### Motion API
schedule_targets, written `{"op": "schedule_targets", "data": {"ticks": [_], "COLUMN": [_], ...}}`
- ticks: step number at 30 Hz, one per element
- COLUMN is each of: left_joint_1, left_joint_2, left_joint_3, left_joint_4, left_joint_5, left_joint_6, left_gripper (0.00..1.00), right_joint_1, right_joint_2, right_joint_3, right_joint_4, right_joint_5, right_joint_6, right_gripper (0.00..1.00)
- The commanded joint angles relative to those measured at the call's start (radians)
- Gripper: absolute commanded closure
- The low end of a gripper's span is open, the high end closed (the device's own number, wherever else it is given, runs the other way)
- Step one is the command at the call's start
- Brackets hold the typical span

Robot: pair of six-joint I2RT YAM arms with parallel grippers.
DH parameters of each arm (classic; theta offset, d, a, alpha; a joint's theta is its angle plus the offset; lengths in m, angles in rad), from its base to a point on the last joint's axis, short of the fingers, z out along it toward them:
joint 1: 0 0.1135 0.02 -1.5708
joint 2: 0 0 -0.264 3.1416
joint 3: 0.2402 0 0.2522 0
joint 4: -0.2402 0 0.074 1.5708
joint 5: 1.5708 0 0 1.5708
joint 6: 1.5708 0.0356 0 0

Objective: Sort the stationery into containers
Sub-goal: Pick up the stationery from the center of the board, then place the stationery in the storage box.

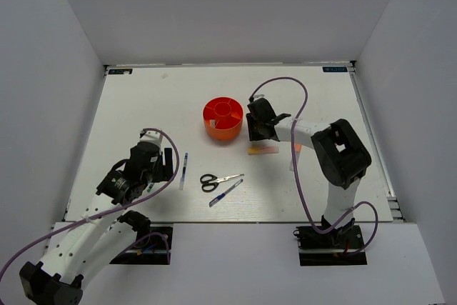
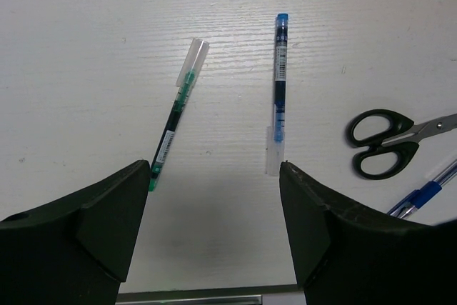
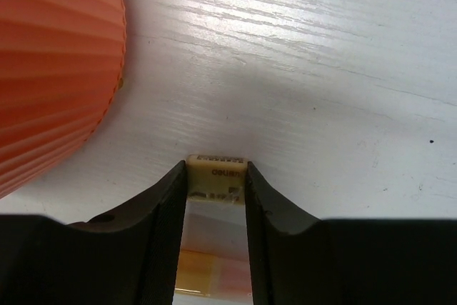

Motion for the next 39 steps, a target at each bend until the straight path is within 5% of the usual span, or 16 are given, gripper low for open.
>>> {"op": "schedule_targets", "data": {"ticks": [1, 6, 11, 20, 27, 39], "left_joint_1": [0.005, 0.005, 0.005, 0.005, 0.005, 0.006], "left_joint_2": [-0.017, -0.015, -0.017, -0.004, 0.005, 0.016], "left_joint_3": [-0.004, -0.001, -0.002, -0.007, -0.005, -0.002], "left_joint_4": [-0.003, -0.003, 0.001, 0.000, -0.006, -0.006], "left_joint_5": [-0.008, -0.005, 0.001, -0.002, -0.019, -0.022], "left_joint_6": [-0.001, -0.003, -0.001, -0.003, -0.003, 0.003], "left_gripper": [0.17, 0.17, 0.17, 0.17, 0.17, 0.17], "right_joint_1": [0.000, 0.002, 0.003, 0.069, 0.140, 0.184], "right_joint_2": [-0.025, -0.194, -0.297, -0.222, -0.003, 0.132], "right_joint_3": [-0.042, -0.062, 0.066, 0.370, 0.735, 0.765], "right_joint_4": [-0.054, -0.062, -0.251, -0.436, -0.593, -0.549], "right_joint_5": [0.018, -0.082, -0.282, -0.715, -0.711, -0.644], "right_joint_6": [-0.003, -0.131, -0.292, -0.598, -0.945, -1.494], "right_gripper": [0.86, 1.00, 1.00, 0.96, 1.00, 1.00]}}
